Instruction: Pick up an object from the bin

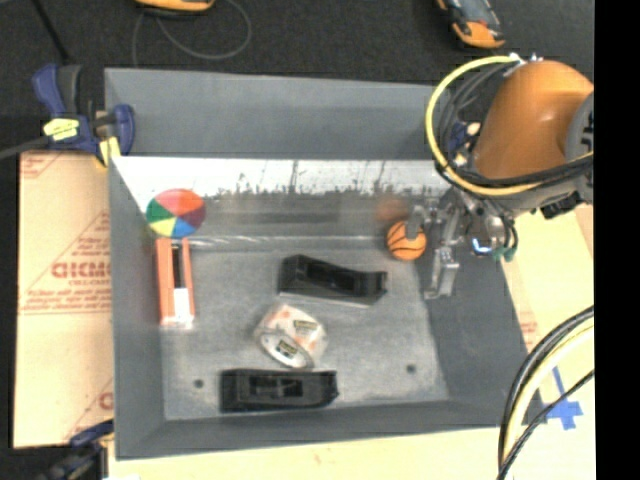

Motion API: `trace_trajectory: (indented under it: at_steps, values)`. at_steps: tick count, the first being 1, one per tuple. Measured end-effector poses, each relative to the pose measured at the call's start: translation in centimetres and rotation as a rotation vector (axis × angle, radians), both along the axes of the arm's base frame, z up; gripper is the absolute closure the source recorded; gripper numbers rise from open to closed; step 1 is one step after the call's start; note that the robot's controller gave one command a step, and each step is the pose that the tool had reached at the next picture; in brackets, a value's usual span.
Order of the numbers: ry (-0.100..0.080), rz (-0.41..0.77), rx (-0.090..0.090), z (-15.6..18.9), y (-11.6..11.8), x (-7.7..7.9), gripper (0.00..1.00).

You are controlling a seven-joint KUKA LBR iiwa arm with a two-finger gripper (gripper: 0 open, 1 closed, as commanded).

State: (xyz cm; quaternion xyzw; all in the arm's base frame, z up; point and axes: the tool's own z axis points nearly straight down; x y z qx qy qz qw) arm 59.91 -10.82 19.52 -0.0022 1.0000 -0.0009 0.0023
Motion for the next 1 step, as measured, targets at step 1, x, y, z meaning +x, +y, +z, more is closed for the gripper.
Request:
trace_trajectory:
  at_steps: [1]
  values:
    - [0.0, 0.0, 0.0, 0.0, 0.0, 0.0, 0.0]
